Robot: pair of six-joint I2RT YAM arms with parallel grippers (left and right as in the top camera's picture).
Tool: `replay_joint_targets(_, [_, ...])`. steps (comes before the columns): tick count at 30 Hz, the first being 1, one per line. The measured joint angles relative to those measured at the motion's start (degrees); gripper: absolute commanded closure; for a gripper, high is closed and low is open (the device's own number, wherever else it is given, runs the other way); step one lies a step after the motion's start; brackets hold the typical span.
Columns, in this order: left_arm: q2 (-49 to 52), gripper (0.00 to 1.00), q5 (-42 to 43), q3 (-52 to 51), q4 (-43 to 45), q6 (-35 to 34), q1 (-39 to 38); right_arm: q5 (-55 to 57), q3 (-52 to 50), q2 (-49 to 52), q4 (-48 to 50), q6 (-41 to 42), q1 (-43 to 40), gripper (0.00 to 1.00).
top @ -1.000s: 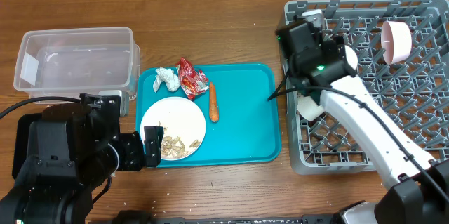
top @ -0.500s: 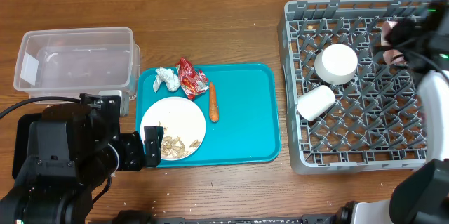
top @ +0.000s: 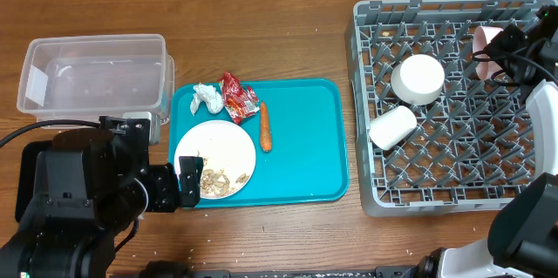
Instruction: Sort waste into correct bins and load items into the dishwasher
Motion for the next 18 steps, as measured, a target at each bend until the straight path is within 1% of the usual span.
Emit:
replay_joint_targets(9, [0.0, 0.0, 0.0, 0.0, 0.0, 0.0, 0.0, -7.3, -0.1, -2.5, -9.9, -9.9, 9.1, 0.96])
replay_joint_targets(12, [0.0, 0.0, 0.0, 0.0, 0.0, 0.0, 0.0, -8.5, -0.2, -6.7, -10.7, -10.4, 11.2, 0.95])
replay_joint_targets(18, [0.0, 0.0, 0.0, 0.0, 0.0, 0.0, 0.0, -10.7, -0.2, -20.1, -14.6, -9.0, 14.1, 0.95])
